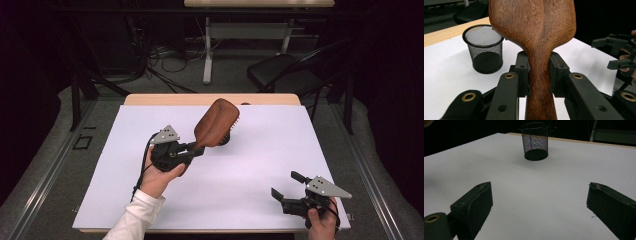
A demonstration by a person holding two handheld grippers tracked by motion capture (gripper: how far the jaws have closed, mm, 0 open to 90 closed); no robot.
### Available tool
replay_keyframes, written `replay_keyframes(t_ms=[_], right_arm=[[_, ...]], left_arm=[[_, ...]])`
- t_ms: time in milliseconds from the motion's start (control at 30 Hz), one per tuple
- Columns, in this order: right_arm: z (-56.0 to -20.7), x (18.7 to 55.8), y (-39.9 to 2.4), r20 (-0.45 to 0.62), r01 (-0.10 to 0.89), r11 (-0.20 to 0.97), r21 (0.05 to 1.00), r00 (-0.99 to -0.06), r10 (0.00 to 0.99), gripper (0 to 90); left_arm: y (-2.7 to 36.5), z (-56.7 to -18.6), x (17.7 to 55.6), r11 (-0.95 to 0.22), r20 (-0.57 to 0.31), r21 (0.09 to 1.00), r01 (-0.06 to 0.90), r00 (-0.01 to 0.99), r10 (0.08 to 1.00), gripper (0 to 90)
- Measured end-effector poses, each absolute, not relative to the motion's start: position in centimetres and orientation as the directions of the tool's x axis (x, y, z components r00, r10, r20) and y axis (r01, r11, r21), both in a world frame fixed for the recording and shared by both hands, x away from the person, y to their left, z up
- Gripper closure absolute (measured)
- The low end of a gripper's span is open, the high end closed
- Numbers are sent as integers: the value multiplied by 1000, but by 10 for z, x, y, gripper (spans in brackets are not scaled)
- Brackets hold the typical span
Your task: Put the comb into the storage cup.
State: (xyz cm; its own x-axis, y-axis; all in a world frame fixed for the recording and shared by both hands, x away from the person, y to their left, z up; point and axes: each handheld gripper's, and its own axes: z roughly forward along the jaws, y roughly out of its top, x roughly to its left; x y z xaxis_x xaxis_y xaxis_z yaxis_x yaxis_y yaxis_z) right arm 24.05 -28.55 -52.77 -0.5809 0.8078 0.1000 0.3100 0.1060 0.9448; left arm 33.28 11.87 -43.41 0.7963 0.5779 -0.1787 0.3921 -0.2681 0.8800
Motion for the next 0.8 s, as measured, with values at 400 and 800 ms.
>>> replay_keyframes(t_ms=[400,800], right_arm=[[-529,242,-283,98,313,112,943,-582,807,62],[-529,245,-277,109,330,112,937,-583,805,55]], left_arm=[[115,-441,331,-251,-188,891,379,810,555,721],[116,-445,328,-243,-188,897,369,817,546,721]])
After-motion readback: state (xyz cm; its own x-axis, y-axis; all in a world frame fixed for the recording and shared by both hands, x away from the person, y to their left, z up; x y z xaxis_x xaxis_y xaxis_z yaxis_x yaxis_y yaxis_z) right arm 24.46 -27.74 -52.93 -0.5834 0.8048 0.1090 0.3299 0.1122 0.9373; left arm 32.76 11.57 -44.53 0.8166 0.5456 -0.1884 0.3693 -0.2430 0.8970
